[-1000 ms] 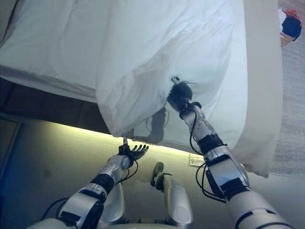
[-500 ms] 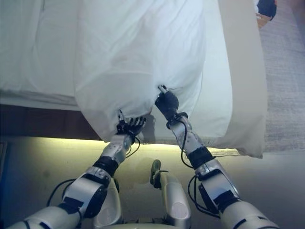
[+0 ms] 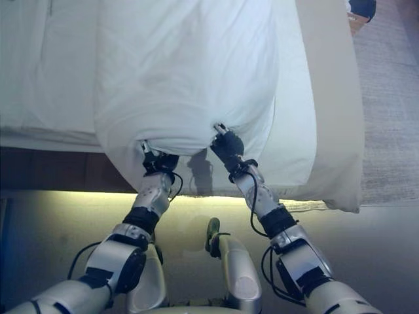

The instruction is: Make the bed neatly

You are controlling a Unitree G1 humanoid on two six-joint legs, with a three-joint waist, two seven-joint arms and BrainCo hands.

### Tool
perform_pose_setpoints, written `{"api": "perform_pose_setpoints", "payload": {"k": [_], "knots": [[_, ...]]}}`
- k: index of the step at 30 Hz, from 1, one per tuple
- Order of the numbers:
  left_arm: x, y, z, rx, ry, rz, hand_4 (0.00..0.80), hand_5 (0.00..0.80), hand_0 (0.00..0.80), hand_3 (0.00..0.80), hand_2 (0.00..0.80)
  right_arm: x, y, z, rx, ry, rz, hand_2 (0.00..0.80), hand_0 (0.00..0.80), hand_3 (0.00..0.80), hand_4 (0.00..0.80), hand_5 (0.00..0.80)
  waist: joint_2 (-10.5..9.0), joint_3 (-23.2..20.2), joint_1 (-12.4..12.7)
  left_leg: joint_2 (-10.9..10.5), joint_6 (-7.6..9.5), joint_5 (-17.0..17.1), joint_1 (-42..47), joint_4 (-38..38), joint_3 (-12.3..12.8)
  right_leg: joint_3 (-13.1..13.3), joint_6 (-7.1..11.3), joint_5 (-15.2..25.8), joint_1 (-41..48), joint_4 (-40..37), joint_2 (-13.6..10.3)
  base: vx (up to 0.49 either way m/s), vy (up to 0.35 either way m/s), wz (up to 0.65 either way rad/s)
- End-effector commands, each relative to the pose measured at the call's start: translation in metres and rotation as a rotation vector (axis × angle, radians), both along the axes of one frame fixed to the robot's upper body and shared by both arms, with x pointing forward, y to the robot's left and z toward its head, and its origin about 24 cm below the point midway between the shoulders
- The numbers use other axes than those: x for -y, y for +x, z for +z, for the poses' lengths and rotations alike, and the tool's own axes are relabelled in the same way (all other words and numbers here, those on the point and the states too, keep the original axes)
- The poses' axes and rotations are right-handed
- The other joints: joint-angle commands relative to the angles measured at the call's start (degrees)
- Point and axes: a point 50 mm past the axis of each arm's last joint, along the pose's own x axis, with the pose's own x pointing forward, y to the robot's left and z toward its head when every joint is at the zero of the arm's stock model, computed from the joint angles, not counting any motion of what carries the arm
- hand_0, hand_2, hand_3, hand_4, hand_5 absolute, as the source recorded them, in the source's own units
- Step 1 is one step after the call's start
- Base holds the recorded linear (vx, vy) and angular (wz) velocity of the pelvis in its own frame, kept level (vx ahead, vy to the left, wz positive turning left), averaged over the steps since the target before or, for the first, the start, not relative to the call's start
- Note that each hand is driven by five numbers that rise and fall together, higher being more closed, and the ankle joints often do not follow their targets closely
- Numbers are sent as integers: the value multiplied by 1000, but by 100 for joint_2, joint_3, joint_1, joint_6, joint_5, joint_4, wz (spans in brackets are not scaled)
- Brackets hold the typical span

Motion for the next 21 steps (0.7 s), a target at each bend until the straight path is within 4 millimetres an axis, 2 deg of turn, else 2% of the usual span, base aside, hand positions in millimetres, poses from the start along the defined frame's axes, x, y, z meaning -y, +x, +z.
{"api": "perform_pose_setpoints", "payload": {"k": [1, 2, 7, 14, 21], "knots": [[-24, 15, 46, 137, 0, 87, 0, 0, 0, 0, 0, 14, -12, 22, 159, 11, -1, 800, 800, 800, 800, 800, -153, -312, -4, -130, 356, -150, -209, 361, -43, 49, 254, 92, 539, -645, -111, -97, -2, 9], [-27, 13, 41, 114, 0, 100, 0, 0, 0, 0, 0, 18, -10, 15, 112, -40, -23, 0, 0, 0, 0, 0, -166, -297, 41, -155, 389, -3, -227, 309, -13, -22, 224, 210, 536, -701, -147, -91, 1, 12], [-45, 0, 16, 47, 5, 132, 0, 0, 0, 0, 0, 31, -12, -9, 21, -125, -13, 0, 0, 0, 0, 0, -97, -424, 189, -271, 406, 45, 119, 7, -69, -116, 283, 220, 885, -923, -238, 19, 49, 12], [-64, -13, -4, 25, 11, 158, 0, 0, 0, 0, 0, 38, -21, -41, -86, -205, 19, 0, 0, 0, 0, 0, 105, -741, 343, -412, 414, 53, 650, -349, -165, -189, 387, 221, 1415, -1196, -413, 81, 106, 10], [-70, -45, -45, -28, -4, 177, 0, 0, 0, 0, 0, 50, -55, -95, -253, -252, 57, 0, 0, 0, 0, 0, 341, -1254, 477, -531, 436, 89, 1322, -818, -228, -272, 502, 271, 2066, -1608, -535, 138, 135, 11]]}}
